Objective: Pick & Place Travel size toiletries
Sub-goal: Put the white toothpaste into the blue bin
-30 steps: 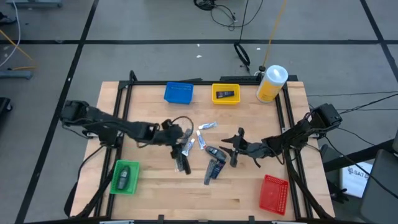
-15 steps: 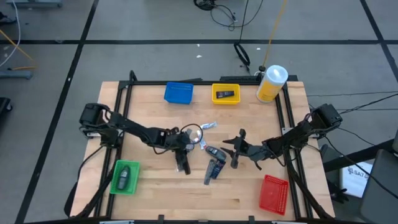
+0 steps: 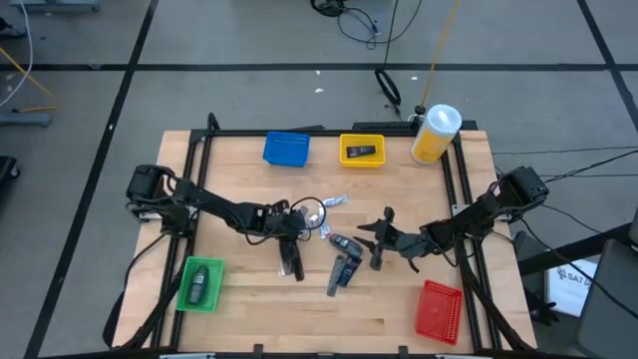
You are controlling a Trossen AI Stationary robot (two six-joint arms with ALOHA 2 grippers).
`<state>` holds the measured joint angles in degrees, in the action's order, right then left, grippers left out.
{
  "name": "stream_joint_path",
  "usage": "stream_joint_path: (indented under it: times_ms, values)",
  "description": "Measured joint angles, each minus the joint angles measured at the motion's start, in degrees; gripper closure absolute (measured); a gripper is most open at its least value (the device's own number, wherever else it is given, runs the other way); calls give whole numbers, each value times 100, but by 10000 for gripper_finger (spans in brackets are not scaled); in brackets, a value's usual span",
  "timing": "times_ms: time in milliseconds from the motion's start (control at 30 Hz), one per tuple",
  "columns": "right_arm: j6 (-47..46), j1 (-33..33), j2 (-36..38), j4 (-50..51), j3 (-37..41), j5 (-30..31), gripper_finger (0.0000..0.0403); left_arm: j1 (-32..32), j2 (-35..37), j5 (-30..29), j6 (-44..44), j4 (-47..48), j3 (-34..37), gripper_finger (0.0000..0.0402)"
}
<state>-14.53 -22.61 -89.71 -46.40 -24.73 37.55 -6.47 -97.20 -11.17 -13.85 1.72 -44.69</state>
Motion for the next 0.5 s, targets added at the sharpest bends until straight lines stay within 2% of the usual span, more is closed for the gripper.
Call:
stream_joint_path:
  times_ms: [133,267,367,500]
  values:
    - [-100,9,-2,-47,0,-5,257,-12,181,-491,603,-282,-20,386]
    - [-457,227,-2,-409,-2,-123,255,-153,218,-1121,1311,-986,-22,379]
    - [-568,566,-2,-670,-6,-668,240,-311,176,-1453,1737,-1542,-24,383]
    - [-730,1135,-88,-716,-101,-1488,200,-546,170,-1775,2192,-2122,-22,396]
